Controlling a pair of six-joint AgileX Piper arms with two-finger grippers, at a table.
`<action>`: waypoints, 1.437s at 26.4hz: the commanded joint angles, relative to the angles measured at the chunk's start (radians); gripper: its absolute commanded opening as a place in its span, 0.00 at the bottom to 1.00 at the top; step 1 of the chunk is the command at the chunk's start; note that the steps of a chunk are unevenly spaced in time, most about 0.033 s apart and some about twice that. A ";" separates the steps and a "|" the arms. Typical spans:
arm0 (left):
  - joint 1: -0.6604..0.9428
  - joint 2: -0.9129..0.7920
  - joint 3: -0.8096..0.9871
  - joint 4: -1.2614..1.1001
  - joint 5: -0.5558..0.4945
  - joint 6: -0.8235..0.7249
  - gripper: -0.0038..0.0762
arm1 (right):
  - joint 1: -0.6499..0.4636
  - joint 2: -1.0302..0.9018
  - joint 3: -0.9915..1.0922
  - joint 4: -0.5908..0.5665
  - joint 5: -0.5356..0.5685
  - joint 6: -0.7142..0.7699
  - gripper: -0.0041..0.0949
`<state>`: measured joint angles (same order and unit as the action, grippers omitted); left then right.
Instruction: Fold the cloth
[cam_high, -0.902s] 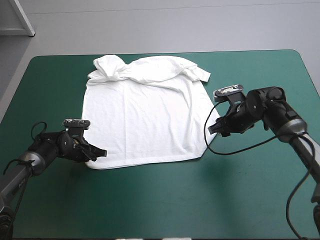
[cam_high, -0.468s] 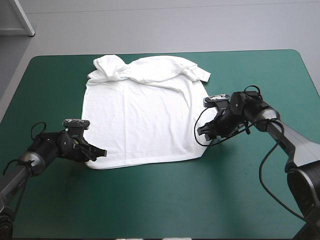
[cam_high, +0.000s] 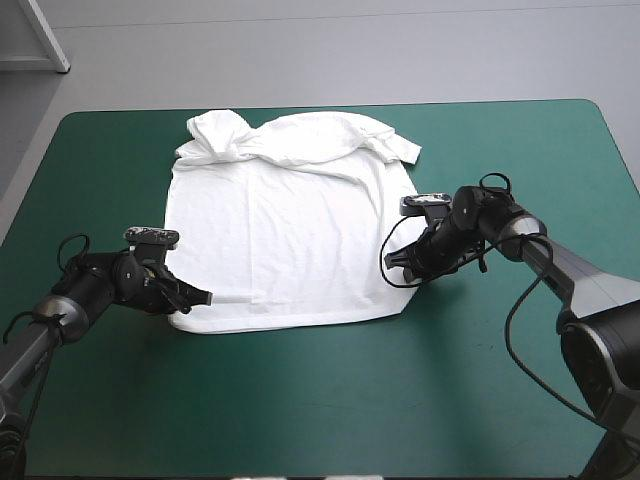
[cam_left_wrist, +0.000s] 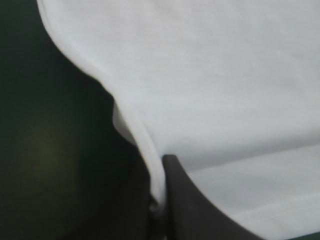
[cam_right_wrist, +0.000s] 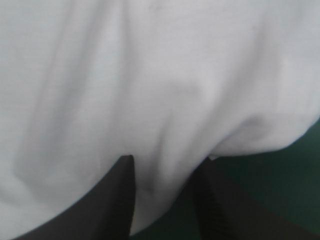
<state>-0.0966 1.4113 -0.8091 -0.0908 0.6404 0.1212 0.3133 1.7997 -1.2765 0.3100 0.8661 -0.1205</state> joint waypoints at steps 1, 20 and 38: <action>-0.003 -0.032 -0.031 0.000 -0.021 0.001 0.07 | 0.038 -0.030 -0.019 0.027 -0.066 -0.030 0.15; -0.003 -0.032 -0.497 0.003 0.111 0.041 0.07 | 0.085 -0.298 -0.281 -0.122 -0.140 -0.007 0.02; -0.003 -0.032 -1.694 -0.010 0.275 0.174 0.07 | 0.085 -0.362 -1.311 -0.148 -0.026 -0.127 0.02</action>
<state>-0.0966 1.3995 -2.4434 -0.0917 0.9890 0.2779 0.4012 1.4685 -2.5116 0.1475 0.9211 -0.2154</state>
